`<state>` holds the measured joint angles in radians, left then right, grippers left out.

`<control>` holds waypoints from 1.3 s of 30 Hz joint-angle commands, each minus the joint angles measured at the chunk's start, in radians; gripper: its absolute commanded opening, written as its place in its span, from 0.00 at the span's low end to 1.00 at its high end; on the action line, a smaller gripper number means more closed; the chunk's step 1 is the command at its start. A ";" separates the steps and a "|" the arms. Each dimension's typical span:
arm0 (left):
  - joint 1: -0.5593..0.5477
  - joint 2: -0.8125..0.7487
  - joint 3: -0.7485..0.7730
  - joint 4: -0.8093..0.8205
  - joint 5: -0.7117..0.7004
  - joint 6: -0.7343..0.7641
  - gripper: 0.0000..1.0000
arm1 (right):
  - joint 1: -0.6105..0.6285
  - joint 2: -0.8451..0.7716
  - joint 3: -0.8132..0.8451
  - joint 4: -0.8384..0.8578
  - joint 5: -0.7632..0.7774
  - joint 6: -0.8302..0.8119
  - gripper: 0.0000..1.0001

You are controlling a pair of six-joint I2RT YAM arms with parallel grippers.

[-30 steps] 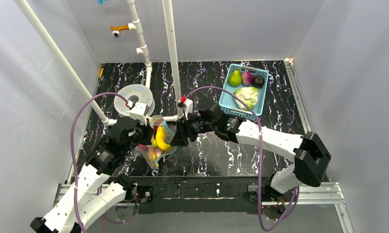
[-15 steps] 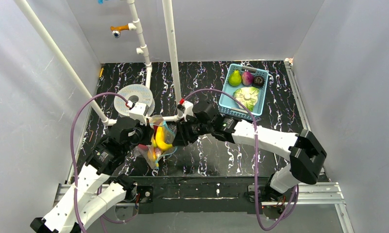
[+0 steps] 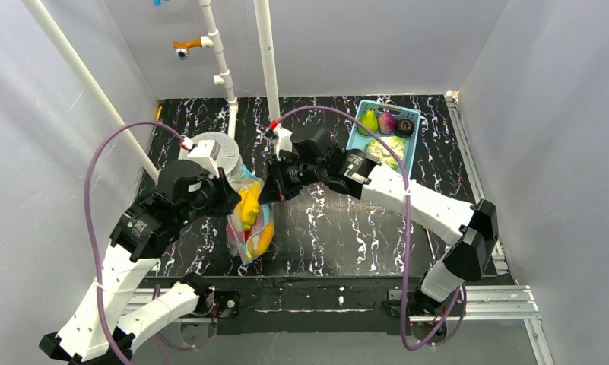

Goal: Place the food in the zip-top bag and seal the zipper
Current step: Adjust the zipper food storage bag at the center of the board.

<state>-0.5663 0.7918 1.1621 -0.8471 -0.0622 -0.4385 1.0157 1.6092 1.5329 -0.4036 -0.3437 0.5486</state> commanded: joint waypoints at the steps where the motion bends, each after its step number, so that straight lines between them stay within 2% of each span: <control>1: -0.003 0.046 0.105 -0.177 0.062 -0.114 0.00 | 0.003 -0.018 0.087 -0.159 -0.038 0.016 0.02; 3: -0.003 0.038 0.040 -0.140 0.062 -0.139 0.00 | 0.003 -0.015 0.068 -0.151 -0.030 -0.002 0.12; 7: -0.003 0.054 -0.091 -0.067 0.027 -0.177 0.00 | -0.011 0.060 0.051 -0.160 0.000 -0.060 0.15; 8: -0.003 0.072 -0.098 -0.067 0.015 -0.182 0.00 | -0.015 0.088 0.060 -0.176 -0.002 -0.071 0.14; 10: -0.003 0.114 -0.072 -0.086 0.001 -0.191 0.00 | -0.021 0.135 0.095 -0.215 -0.024 -0.091 0.02; 11: -0.003 0.131 -0.045 -0.099 0.000 -0.192 0.00 | -0.021 0.147 0.120 -0.238 -0.034 -0.101 0.01; 16: -0.003 0.108 0.060 -0.104 -0.002 -0.217 0.00 | -0.020 0.082 0.181 -0.271 -0.049 -0.134 0.01; 20: -0.003 -0.009 -0.056 0.011 -0.035 -0.222 0.00 | -0.026 0.055 0.142 -0.220 -0.055 -0.141 0.01; 24: -0.003 -0.024 -0.090 -0.008 -0.095 -0.221 0.00 | -0.044 0.097 0.144 -0.224 -0.096 -0.122 0.01; 32: -0.003 -0.020 -0.041 0.007 -0.151 -0.082 0.00 | -0.065 0.074 0.155 -0.157 -0.117 -0.090 0.28; 39: -0.003 0.004 -0.029 0.080 -0.140 -0.003 0.00 | -0.171 -0.034 0.112 -0.116 -0.114 -0.077 0.60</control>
<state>-0.5667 0.7876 1.0872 -0.8545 -0.1752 -0.5329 0.9359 1.6989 1.6463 -0.6102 -0.4406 0.4563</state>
